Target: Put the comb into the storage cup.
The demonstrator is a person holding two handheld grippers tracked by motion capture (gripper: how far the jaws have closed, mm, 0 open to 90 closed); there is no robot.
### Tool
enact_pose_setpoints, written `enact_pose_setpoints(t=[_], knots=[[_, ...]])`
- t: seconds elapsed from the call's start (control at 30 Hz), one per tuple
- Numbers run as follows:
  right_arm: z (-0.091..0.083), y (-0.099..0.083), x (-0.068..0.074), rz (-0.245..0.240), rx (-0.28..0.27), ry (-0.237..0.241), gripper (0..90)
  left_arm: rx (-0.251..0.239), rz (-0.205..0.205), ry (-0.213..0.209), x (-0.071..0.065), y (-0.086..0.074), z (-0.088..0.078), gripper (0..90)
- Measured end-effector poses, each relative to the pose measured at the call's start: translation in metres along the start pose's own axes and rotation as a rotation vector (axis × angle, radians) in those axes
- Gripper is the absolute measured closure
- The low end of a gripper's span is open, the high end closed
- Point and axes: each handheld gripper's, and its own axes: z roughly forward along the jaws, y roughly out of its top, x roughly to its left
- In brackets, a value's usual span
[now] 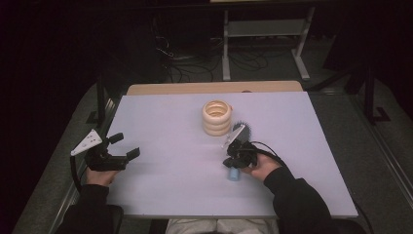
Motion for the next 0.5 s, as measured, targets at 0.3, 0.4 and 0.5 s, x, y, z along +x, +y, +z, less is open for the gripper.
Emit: enact_pose_setpoints(t=[0.3, 0.4, 0.5], knots=[[-0.012, -0.016, -0.004, 0.024, 0.020, -0.005, 88.8, 0.002, -0.002, 0.000, 0.000, 0.000, 0.000, 0.0], [-0.018, -0.025, -0.006, 0.037, 0.025, -0.013, 88.8, 0.004, -0.003, 0.000, 0.000, 0.000, 0.000, 0.0], [-0.025, -0.034, -0.010, 0.049, 0.029, -0.023, 88.8, 0.005, -0.002, 0.000, 0.000, 0.000, 0.001, 0.0]])
